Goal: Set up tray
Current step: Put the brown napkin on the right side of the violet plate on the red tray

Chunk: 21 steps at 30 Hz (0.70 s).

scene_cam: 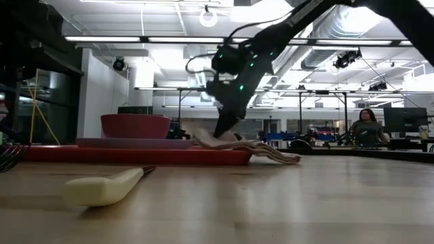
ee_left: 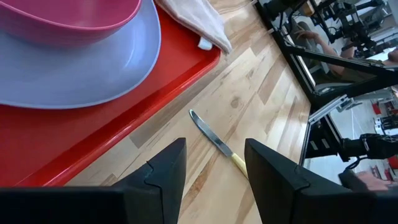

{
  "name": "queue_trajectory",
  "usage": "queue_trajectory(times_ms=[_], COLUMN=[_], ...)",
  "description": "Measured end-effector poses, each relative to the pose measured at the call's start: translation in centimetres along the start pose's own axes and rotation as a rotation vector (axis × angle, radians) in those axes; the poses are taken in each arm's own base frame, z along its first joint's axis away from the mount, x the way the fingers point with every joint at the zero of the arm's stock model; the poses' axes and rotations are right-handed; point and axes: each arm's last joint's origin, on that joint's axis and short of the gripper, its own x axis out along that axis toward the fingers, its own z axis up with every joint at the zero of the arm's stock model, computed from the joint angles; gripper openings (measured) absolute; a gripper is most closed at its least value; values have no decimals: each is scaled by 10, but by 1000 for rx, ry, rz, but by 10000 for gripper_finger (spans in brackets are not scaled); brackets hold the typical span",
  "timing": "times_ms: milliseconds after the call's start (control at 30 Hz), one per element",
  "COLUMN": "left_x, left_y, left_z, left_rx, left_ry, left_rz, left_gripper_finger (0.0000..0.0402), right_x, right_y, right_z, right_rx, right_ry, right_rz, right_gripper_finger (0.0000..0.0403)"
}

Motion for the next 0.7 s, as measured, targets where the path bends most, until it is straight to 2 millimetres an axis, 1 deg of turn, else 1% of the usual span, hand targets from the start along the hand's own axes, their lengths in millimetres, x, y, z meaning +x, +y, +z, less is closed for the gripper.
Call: queue_trajectory(times_ms=[100,200,333,533,700], left_x=[0,0,0,0,0], left_y=[0,0,0,0,0], left_z=[0,0,0,0,0], left_rx=[0,0,0,0,1], left_ry=[1,1,1,1,1], left_rz=[0,0,0,0,-1], left_gripper_finger=[193,193,193,193,193], right_x=[10,16,22,20,18], right_y=[-4,-8,-17,-35,-47], right_z=[5,10,11,9,3], right_rx=[9,13,44,145,259], right_ry=[15,36,58,54,68], right_rz=[-38,-98,-161,-265,-284], right_gripper_finger=[0,0,0,0,0])
